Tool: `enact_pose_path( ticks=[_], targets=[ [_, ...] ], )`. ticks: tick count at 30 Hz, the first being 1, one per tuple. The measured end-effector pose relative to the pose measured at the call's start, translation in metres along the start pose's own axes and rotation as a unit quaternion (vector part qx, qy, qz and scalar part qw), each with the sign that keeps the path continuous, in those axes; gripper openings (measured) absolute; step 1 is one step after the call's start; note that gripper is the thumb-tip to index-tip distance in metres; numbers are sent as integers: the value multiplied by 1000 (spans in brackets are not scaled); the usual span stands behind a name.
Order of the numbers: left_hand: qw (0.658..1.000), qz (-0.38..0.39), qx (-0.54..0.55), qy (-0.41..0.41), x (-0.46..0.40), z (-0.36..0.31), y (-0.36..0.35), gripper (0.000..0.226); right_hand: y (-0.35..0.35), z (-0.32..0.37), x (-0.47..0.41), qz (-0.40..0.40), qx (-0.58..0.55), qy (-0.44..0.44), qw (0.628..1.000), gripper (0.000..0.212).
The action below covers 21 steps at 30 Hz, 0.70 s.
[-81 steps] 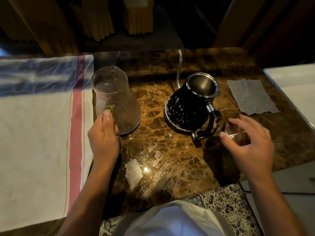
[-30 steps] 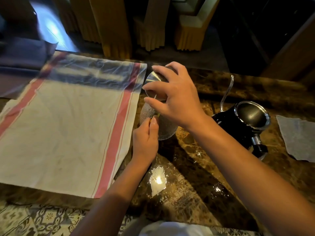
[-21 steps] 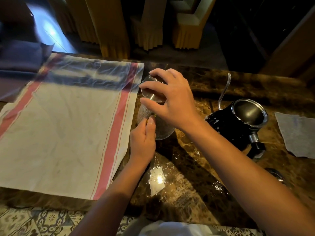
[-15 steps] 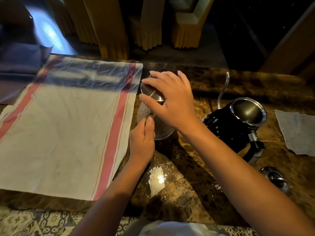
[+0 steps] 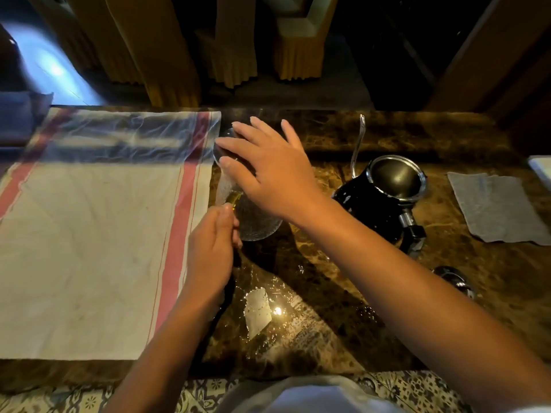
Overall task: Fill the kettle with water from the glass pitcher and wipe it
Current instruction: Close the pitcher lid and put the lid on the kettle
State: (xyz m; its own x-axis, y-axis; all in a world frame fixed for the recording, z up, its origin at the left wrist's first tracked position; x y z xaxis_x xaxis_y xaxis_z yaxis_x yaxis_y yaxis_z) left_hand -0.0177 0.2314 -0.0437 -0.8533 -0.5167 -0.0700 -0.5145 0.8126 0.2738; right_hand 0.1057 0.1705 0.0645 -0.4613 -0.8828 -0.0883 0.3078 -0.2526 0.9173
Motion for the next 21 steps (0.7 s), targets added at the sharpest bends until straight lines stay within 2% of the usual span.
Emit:
enact_pose_path(
  ticks=[3, 6, 9, 10, 13, 15, 18, 21],
  targets=[
    [997, 4, -72, 13, 0, -7, 3, 43, 4, 1, 14, -31, -36, 1, 999, 37],
    [990, -3, -135, 25, 1, -17, 8, 39, 8, 0, 30, -13, -40, 13, 999, 37],
    [979, -74, -186, 19, 11, -32, 15, 20, 30, -8, 51, -35, -56, 50, 997, 35],
    [977, -100, -190, 3, 17, -41, 13, 16, 41, -13, 61, -58, -40, 60, 996, 34],
    [951, -150, -252, -99, 32, -73, -2, 30, 71, -35, 97, -134, -15, 76, 988, 34],
    [941, -165, -264, -135, 35, -87, -12, 32, 87, -58, 125, -178, -21, 73, 981, 32],
    [954, -135, -215, -158, 36, -101, -40, 31, 109, -105, 170, -235, -31, 39, 971, 30],
    [964, -83, -200, -152, 38, -109, -82, 39, 113, -157, 212, -244, -49, -33, 968, 30]
  ],
)
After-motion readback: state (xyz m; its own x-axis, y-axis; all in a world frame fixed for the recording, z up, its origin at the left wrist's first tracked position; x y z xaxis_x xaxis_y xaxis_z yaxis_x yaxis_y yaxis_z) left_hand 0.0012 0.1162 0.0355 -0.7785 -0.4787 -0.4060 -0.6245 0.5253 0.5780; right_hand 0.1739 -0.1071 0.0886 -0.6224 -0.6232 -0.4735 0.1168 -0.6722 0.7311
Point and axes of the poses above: each hand's wrist, its own x-axis away from the middle knuckle, its own y-axis out of the back of the hand, z = x × y, the point moved 7 cm from there along -x, towards the middle knuckle, and after that the axes turned 13 degrees about z, right-handed, at the moved point
